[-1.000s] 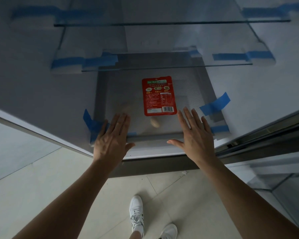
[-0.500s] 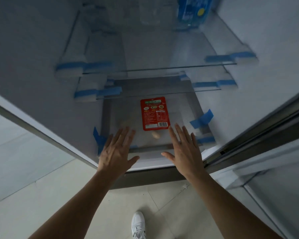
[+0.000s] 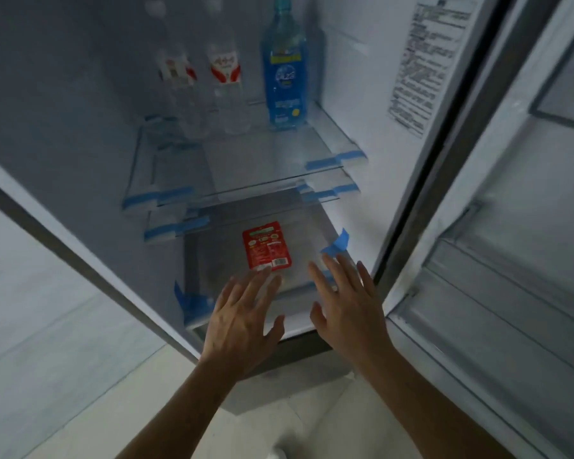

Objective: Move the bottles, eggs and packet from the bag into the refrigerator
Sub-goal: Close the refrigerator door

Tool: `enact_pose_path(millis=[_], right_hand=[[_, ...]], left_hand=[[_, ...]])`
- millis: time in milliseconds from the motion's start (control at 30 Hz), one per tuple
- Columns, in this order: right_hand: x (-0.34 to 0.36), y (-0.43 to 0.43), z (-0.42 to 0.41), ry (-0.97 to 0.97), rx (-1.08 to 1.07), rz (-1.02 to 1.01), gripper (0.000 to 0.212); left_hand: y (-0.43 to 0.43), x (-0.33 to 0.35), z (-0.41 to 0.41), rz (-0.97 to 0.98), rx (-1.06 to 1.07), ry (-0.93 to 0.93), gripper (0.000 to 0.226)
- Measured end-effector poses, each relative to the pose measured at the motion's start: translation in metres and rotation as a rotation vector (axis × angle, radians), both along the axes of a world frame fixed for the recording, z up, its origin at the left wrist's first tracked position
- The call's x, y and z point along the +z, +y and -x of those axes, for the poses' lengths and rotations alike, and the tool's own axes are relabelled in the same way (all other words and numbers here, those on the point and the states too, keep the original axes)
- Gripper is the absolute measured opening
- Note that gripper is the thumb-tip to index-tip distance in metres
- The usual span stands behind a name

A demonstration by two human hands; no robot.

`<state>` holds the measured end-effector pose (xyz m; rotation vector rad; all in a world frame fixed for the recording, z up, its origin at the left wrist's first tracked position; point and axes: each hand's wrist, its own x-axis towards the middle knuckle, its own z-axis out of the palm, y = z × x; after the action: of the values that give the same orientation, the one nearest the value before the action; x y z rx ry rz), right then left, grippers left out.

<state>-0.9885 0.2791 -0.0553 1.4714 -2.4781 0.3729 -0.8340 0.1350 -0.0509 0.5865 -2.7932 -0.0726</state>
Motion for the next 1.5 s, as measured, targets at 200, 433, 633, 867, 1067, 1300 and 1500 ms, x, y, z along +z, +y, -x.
enact_pose_path(millis=[200, 433, 633, 867, 1067, 1300, 1500], right_hand=[[0.011, 0.059, -0.009, 0.004, -0.262, 0.034, 0.071], [0.009, 0.163, -0.042, 0.028, -0.707, -0.048, 0.069], [0.001, 0.242, -0.08, -0.018, -0.983, -0.078, 0.071], [-0.018, 0.296, -0.105, -0.145, -1.049, -0.198, 0.088], [-0.019, 0.298, -0.11, -0.174, -1.029, -0.155, 0.084], [-0.025, 0.297, -0.13, -0.147, -0.922, -0.124, 0.07], [-0.03, 0.298, -0.168, -0.058, -0.873, -0.084, 0.071]], left_hand=[[0.028, 0.009, 0.05, -0.044, -0.296, 0.053, 0.064], [0.082, -0.003, 0.1, -0.173, -0.74, 0.115, 0.058], [0.142, -0.021, 0.116, -0.169, -1.008, 0.063, 0.065], [0.187, -0.039, 0.111, 0.024, -1.076, -0.228, 0.09], [0.19, -0.028, 0.109, 0.077, -1.03, -0.304, 0.092], [0.176, -0.024, 0.09, 0.06, -1.03, -0.326, 0.094], [0.162, -0.008, 0.061, 0.04, -0.972, -0.451, 0.091]])
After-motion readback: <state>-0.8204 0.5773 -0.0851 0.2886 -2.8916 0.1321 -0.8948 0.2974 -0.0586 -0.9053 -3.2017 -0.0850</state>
